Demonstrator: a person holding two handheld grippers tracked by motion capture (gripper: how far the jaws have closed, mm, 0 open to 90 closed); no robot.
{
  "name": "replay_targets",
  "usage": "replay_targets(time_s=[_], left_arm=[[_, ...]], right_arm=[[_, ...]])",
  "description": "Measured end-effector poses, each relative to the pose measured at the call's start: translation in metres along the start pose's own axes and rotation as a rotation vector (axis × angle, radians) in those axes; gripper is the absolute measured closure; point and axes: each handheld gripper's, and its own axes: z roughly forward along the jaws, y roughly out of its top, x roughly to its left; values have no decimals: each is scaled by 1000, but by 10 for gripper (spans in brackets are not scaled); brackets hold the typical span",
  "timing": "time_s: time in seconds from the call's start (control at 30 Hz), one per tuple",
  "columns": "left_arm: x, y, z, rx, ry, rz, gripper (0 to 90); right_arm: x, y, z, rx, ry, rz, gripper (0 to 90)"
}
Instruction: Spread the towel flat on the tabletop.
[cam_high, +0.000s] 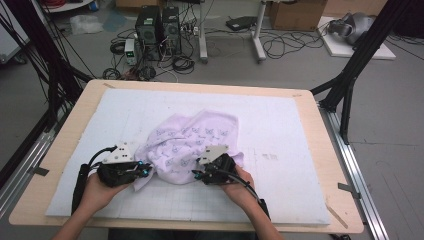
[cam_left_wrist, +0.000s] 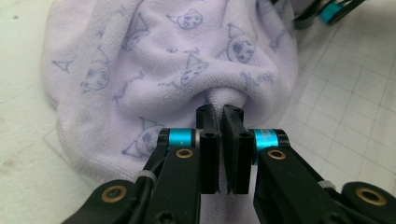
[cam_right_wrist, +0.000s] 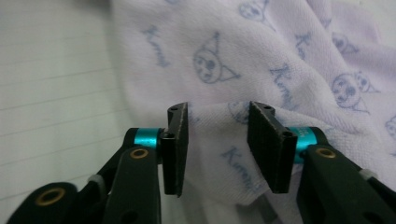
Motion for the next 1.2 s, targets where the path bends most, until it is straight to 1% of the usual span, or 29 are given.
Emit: replay_targets(time_s=[0.07, 0.17, 0.2, 0.23, 0.27, 0.3, 0.33, 0.4, 0.47, 0.5, 0.53, 0.57, 0.6, 0.63, 0.67, 0.77, 0.83, 0.87, 0.9, 0.93, 0.97, 1.0, 1.03, 1.13, 1.2], left_arm=[[1, 2, 3, -1, -7, 1, 851], [0, 5, 7, -1, -15, 4, 851], [0, 5, 7, -2, -17, 5, 851], [-1, 5, 8, 3, -18, 7, 851], [-1, 5, 8, 7, -21, 12, 851], [-1, 5, 8, 3, -21, 13, 851], [-2, 4, 7, 3, -18, 11, 851], [-1, 2, 5, 3, -15, 8, 851], [1, 0, 2, 2, -6, 2, 851], [2, -1, 0, 2, 0, 2, 850], [3, -2, -2, 1, 3, -6, 850], [4, -4, -3, 3, 6, -8, 848], [5, -5, -3, 3, 8, -10, 848], [6, -7, -3, 2, 9, -18, 846], [6, -9, -3, 5, 9, -22, 843], [7, -13, 3, 19, 2, -28, 839], [7, -15, 8, 31, -2, -27, 837], [6, -16, 9, 37, -4, -26, 837], [6, -17, 11, 41, -7, -27, 837], [6, -18, 12, 49, -10, -23, 837], [5, -18, 14, 51, -13, -22, 837], [5, -18, 14, 56, -13, -21, 838], [4, -18, 14, 55, -17, -17, 839], [2, -15, 10, 45, -14, -11, 841], [0, -12, 4, 35, -11, -2, 842]], right_arm=[[-3, 0, 7, 13, -16, 2, 726], [-4, 0, 13, 38, -21, -9, 839], [-4, 0, 13, 38, -21, -9, 839], [-5, -1, 14, 47, -15, -11, 878], [-6, -2, 15, 57, -5, -9, 894], [-6, -2, 15, 59, 0, -7, 894], [-5, -1, 10, 49, 11, 1, 895], [-5, -1, 8, 40, 8, 2, 895], [-4, -1, 2, 19, 16, -6, 893], [-3, -2, -1, 12, 17, -6, 843], [-3, -3, -3, 7, 19, 1, 772], [-2, -6, -5, 12, 50, 10, 704], [-2, -6, -5, 12, 50, 10, 704], [0, -8, -6, 17, 38, -9, 685], [4, -11, -4, 47, 42, -22, 646], [6, -11, 1, 60, 38, -34, 642], [9, -11, 7, 79, 28, -50, 648], [11, -11, 10, 80, 24, -59, 670], [11, -11, 12, 77, 39, -49, 748], [11, -11, 12, 78, 42, -49, 788], [11, -11, 12, 78, 42, -49, 788], [11, -11, 12, 79, 50, -50, 821], [13, -10, 11, 82, 46, -61, 879], [12, -10, 8, 76, 59, -52, 900], [10, -10, 1, 51, 76, -27, 900]])
